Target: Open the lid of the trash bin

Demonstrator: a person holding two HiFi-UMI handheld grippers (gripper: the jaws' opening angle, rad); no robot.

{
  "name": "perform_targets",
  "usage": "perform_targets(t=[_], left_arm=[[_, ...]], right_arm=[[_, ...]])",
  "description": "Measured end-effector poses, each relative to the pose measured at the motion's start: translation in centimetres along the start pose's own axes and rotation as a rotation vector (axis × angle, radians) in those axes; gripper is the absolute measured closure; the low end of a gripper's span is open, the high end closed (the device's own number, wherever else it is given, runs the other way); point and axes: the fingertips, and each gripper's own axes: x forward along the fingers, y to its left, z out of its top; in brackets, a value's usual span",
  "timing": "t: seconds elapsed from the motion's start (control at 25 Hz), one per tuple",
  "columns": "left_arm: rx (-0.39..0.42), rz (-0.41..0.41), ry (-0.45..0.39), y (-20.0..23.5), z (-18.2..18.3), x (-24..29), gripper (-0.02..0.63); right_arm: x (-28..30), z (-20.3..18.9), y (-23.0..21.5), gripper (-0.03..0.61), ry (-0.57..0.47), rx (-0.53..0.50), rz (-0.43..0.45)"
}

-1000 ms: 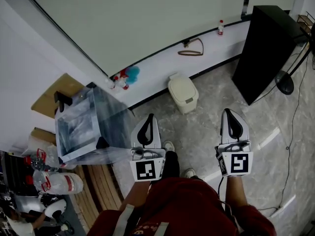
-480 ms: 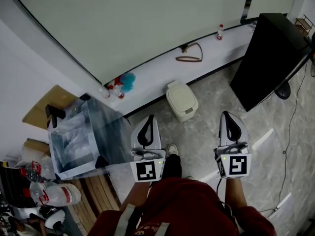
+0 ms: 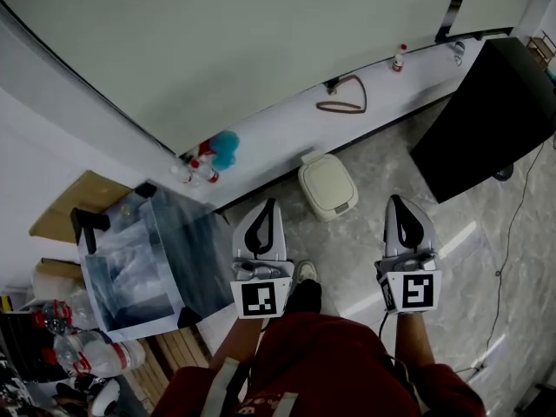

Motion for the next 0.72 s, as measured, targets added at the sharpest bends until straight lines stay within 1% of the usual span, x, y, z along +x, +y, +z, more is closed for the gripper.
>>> perform_targets(t=[0.08,0.28,0.48,0.56,0.64,0.68,0.72], left_arm=[[-0.009,-0.008,0.017,1.1,-1.2,1.4,0.609],[-0.034,-0.04,0.041,3.2,-3.7,4.3,0.609],[-0.051,-0.08,0.062,4.1,-6.5,5.8,0.609],[-0.044,-0.097,0.086,4.3,-7.9,6.0,0.609],[-0.051,-0.101,0.11,4.7,-9.3,6.1,0.609],[-0.058,-0.1,0.115,4.8,-9.8,6.2,0.609],[-0.065,-0.099,0.12,4.9,-10.4,6.2,0.609]], right_arm=[[2.0,-0.2,0.7,0.578,-0.002,0.013,0.006],[5.5,-2.6,1.4,0.578,0.078,0.012,-0.015],[8.2,-3.8,3.0,0.578,0.061,0.011,-0.025],[8.8,-5.2,3.6,0.578,0.099,0.006,-0.021],[9.0,-7.3,4.0,0.578,0.177,-0.012,-0.016],[9.0,-8.1,4.1,0.578,0.195,-0.018,-0.01],[9.2,-8.8,4.3,0.578,0.191,-0.02,-0.004]])
